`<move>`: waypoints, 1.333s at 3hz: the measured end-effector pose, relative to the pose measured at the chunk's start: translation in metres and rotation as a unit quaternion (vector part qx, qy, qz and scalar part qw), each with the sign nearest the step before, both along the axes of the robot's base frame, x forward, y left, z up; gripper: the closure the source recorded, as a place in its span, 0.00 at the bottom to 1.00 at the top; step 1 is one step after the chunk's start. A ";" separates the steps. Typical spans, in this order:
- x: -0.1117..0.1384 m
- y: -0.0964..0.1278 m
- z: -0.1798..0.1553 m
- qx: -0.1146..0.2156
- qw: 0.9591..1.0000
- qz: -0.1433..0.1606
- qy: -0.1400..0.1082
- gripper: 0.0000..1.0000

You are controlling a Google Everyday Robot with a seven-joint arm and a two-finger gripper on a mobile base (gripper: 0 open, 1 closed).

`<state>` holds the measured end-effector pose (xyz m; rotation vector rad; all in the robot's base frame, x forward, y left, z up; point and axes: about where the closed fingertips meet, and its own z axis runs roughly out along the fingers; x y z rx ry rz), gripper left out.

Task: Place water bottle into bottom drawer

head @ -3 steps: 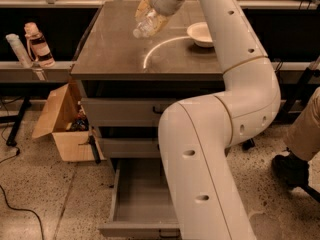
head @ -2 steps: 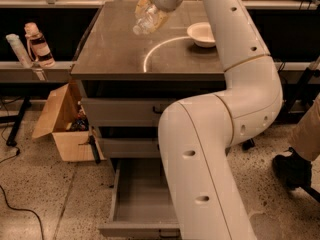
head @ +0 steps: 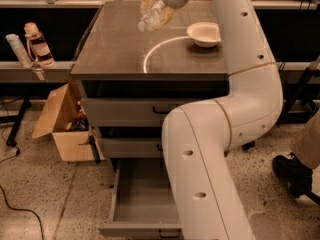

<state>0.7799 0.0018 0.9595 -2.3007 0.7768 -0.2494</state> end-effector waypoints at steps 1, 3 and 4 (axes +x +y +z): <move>-0.008 -0.009 -0.017 0.006 1.000 0.001 0.004 1.00; -0.037 -0.027 -0.084 0.029 0.999 -0.025 0.033 1.00; -0.042 -0.009 -0.065 0.061 0.998 -0.016 -0.011 1.00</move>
Offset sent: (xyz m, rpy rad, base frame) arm -0.1469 -0.0568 -0.0810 -0.0480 0.0610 0.0038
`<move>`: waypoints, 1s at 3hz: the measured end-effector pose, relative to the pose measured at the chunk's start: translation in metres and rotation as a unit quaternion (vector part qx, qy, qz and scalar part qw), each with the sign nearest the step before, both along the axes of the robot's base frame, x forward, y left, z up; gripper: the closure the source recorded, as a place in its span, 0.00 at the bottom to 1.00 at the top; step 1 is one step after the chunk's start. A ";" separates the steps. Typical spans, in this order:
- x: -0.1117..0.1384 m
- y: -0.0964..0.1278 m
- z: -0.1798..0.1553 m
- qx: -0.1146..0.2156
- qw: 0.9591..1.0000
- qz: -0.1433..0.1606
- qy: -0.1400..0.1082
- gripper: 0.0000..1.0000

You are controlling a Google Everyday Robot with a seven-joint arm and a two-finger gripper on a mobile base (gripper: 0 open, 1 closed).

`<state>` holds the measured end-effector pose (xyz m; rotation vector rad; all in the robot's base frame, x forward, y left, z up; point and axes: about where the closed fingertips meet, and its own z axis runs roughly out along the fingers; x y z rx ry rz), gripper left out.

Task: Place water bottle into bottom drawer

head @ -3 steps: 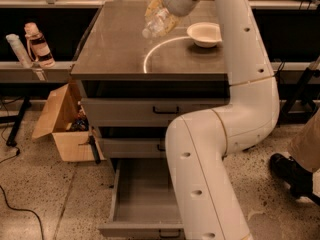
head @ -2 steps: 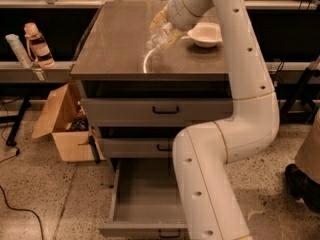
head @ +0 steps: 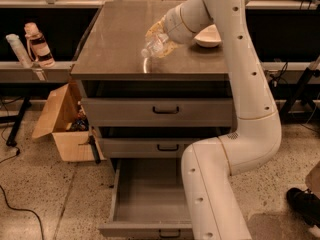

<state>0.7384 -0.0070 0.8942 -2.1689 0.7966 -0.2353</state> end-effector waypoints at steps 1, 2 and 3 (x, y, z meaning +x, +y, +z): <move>0.000 0.000 0.000 0.000 1.000 0.000 0.000 1.00; -0.013 -0.011 0.006 0.042 0.999 -0.009 -0.015 1.00; -0.039 -0.023 0.018 0.075 0.996 -0.013 -0.037 1.00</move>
Offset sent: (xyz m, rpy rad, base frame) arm -0.0332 -0.0263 0.0170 0.1268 -0.0519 -0.0188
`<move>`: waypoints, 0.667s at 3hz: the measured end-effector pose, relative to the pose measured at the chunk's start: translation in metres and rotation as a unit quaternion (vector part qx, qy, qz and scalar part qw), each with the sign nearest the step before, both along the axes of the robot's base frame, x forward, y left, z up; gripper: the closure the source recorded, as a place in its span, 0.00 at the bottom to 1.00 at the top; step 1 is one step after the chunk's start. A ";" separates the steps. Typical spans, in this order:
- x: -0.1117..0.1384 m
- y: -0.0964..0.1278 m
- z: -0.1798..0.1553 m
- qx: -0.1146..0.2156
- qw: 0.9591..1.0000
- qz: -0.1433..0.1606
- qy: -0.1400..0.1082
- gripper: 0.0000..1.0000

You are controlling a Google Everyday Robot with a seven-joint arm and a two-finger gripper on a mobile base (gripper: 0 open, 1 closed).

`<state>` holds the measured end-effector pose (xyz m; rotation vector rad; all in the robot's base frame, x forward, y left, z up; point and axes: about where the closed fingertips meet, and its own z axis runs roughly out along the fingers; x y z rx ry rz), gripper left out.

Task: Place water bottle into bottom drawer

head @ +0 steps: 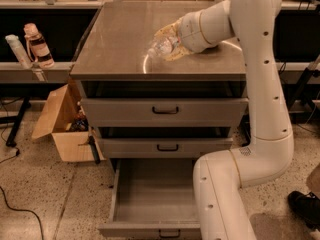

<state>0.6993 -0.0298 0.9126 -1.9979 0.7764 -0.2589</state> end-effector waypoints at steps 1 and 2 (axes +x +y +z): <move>-0.033 -0.010 0.012 0.011 1.000 -0.011 -0.012 1.00; -0.072 -0.010 0.012 0.020 0.999 -0.025 -0.014 1.00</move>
Offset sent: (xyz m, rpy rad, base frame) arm -0.1110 -0.0164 0.0169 0.0239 -0.0297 -0.0572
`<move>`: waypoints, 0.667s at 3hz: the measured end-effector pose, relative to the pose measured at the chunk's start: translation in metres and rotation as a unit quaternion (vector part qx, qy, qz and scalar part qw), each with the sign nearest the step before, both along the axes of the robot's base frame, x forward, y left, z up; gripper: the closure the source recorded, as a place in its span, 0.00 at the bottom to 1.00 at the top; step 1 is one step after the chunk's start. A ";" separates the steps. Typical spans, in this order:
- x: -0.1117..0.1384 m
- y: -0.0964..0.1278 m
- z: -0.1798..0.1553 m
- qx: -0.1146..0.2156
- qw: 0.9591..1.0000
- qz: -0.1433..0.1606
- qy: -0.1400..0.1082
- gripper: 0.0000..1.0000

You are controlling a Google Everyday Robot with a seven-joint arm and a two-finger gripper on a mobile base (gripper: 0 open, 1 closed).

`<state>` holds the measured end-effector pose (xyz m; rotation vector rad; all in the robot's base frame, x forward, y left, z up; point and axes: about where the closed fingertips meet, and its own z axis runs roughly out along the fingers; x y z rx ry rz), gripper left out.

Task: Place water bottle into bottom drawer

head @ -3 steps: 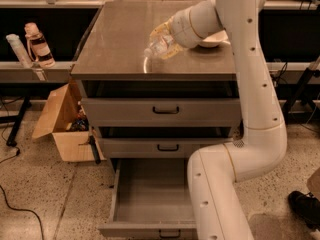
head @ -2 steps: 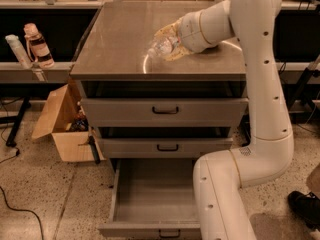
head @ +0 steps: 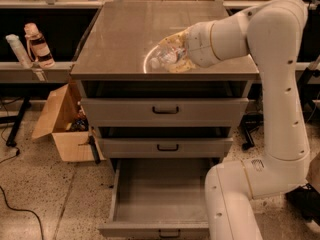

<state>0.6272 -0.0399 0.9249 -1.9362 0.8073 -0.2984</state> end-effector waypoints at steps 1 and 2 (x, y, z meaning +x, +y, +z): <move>-0.023 0.002 -0.005 0.010 1.000 -0.013 0.002 1.00; -0.049 0.011 -0.010 0.025 0.999 -0.035 0.005 1.00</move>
Offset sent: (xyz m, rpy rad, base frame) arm -0.0812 0.0082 -0.0237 0.0463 0.0250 -0.1335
